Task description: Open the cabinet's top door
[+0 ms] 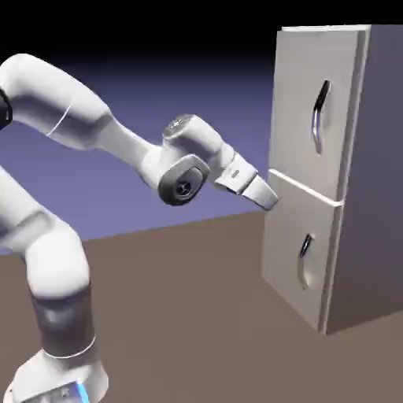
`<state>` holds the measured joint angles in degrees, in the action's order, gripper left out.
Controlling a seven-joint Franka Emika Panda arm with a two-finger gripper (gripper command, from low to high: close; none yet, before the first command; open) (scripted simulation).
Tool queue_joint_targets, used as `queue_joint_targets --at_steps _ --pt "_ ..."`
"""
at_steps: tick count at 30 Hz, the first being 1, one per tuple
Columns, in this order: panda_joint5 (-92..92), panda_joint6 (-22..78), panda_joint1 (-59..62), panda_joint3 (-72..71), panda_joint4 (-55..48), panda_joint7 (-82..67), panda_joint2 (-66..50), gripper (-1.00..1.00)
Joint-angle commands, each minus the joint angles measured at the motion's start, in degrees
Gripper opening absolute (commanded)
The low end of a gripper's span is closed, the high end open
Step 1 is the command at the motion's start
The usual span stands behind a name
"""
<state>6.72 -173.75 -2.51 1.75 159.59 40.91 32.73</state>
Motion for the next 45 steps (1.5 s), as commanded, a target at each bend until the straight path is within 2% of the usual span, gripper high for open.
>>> queue_joint_targets --at_steps 1,45 --pt "2.5 0.1 -0.7 0.6 -0.5 -0.6 0.0 0.00" --pt "112.2 4.3 -30.4 29.2 -23.5 -25.9 1.3 0.00"
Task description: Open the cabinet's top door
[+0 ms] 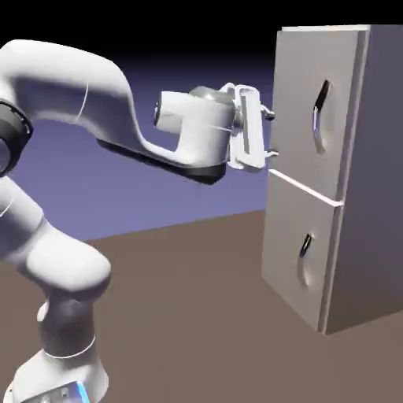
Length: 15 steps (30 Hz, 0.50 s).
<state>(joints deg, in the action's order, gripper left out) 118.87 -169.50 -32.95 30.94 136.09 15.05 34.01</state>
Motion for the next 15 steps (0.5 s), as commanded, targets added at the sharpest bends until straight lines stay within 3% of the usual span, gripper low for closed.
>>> queue_joint_targets --at_steps 1,15 --pt "2.5 0.1 -0.7 0.6 -0.5 -0.6 0.0 0.00" --pt "37.4 1.4 -10.1 9.7 -7.8 -8.6 0.4 0.00"
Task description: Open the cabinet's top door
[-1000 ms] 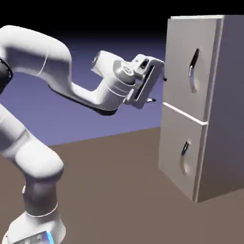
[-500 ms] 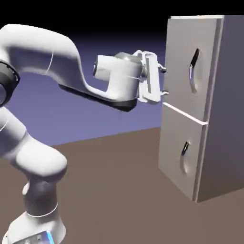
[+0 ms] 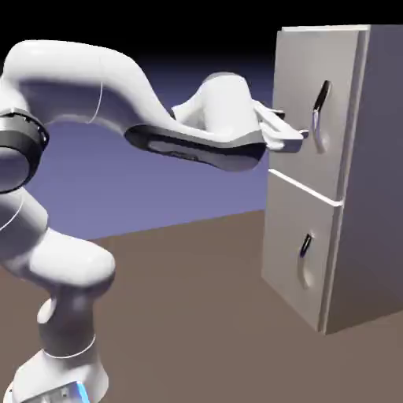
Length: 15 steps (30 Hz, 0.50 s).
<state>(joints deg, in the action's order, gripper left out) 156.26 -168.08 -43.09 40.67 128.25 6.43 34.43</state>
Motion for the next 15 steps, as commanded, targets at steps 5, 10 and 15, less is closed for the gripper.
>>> queue_joint_targets --at_steps 5,10,15 --pt "6.7 0.3 -3.8 3.4 -3.0 -0.2 -1.5 0.00" --pt "9.6 0.4 -11.8 10.4 -9.6 4.0 -7.4 -1.00" --pt "9.4 0.8 -3.5 3.1 -8.3 7.6 -9.5 -1.00"
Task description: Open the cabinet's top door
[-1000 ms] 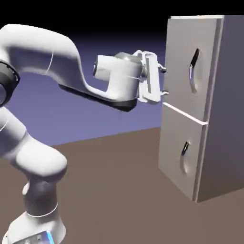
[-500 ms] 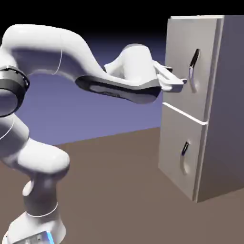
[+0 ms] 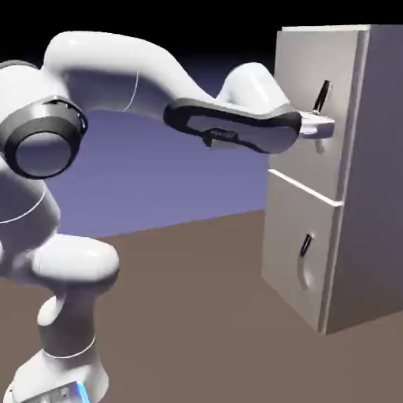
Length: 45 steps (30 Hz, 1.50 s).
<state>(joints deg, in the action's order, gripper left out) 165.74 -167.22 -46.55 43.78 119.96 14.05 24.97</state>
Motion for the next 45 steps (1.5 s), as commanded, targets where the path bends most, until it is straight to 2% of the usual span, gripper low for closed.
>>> queue_joint_targets --at_steps 1,16,31,39,45 --pt "-0.1 0.1 2.1 -1.8 0.3 0.8 -0.5 -1.00" --pt "-1.0 0.0 33.2 -30.3 3.4 11.0 -3.1 -1.00" --pt "-37.5 6.8 53.4 -50.7 15.8 -15.3 7.6 -1.00" --pt "-57.5 14.2 57.0 -58.7 21.8 -28.3 14.2 -1.00" --pt "-72.4 24.2 56.3 -65.0 24.7 -36.9 18.1 -1.00"
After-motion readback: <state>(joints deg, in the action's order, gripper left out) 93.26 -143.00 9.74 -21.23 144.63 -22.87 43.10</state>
